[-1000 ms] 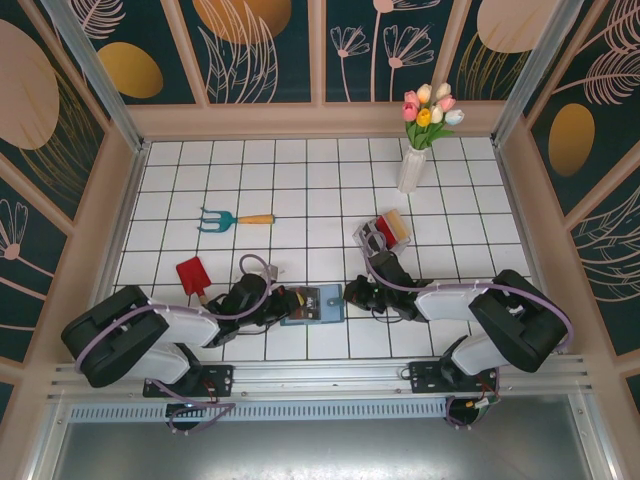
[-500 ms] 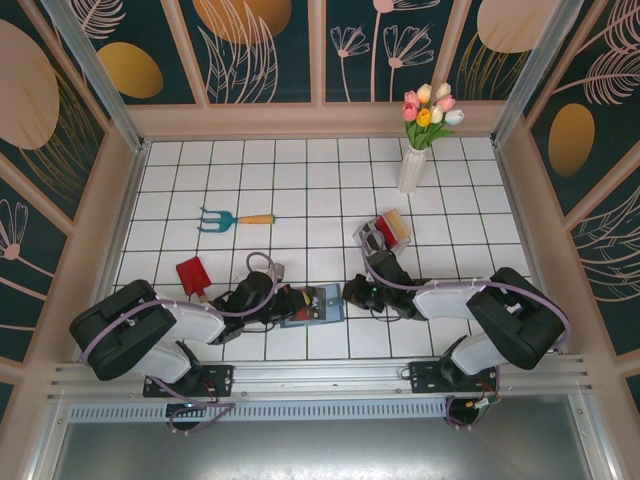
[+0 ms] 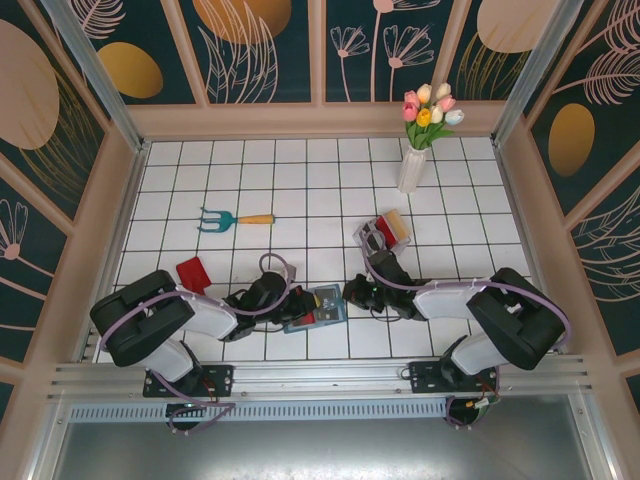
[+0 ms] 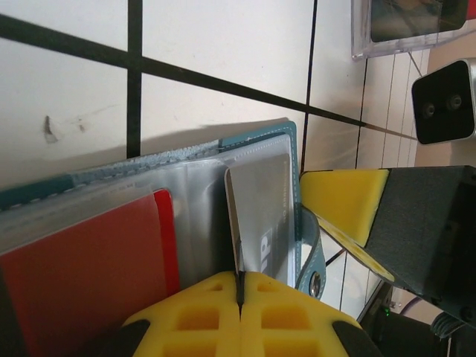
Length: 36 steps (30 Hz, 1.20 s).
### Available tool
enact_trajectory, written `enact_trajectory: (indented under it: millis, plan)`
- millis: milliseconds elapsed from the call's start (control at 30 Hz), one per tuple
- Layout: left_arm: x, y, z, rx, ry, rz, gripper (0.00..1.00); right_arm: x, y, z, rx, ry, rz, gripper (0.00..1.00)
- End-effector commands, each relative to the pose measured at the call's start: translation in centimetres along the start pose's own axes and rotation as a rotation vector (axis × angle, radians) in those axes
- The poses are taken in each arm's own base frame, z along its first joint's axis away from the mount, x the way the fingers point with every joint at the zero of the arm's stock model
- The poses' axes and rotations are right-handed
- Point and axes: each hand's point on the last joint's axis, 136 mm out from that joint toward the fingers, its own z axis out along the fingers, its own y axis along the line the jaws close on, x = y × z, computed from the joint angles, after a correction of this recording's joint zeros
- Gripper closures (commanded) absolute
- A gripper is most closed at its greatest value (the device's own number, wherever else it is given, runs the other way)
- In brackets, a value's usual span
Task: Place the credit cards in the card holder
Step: Insert the credit card into the card slot.
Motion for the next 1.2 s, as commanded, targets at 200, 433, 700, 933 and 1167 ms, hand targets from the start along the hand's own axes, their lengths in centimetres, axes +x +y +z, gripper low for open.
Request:
enact_trajectory:
  millis: [200,433,700,933,1167]
  plan:
    - [0.4,-1.4,0.4,0.041,0.002,-0.022,0.89,1.9,-1.7,-0.1,0.056,0.047,0.011,0.91]
    - [-0.1,-0.8,-0.6,-0.019,-0.032,0.018,0.81,0.2,-1.5,-1.4,0.124,-0.026,-0.023,0.87]
    - [-1.8,-1.0,-3.0,-0.098,-0.128,0.096,0.7,-2.2,3.3,-4.2,0.074,-0.117,-0.17,0.77]
    - [-1.3,-1.4,-2.7,-0.06,-0.104,0.094,0.69,-1.4,4.9,-3.3,0.116,-0.098,-0.217,0.77]
    - [-0.9,-1.0,-1.1,-0.096,-0.054,0.09,0.68,-1.0,2.2,-2.4,0.218,-0.084,-0.172,0.79]
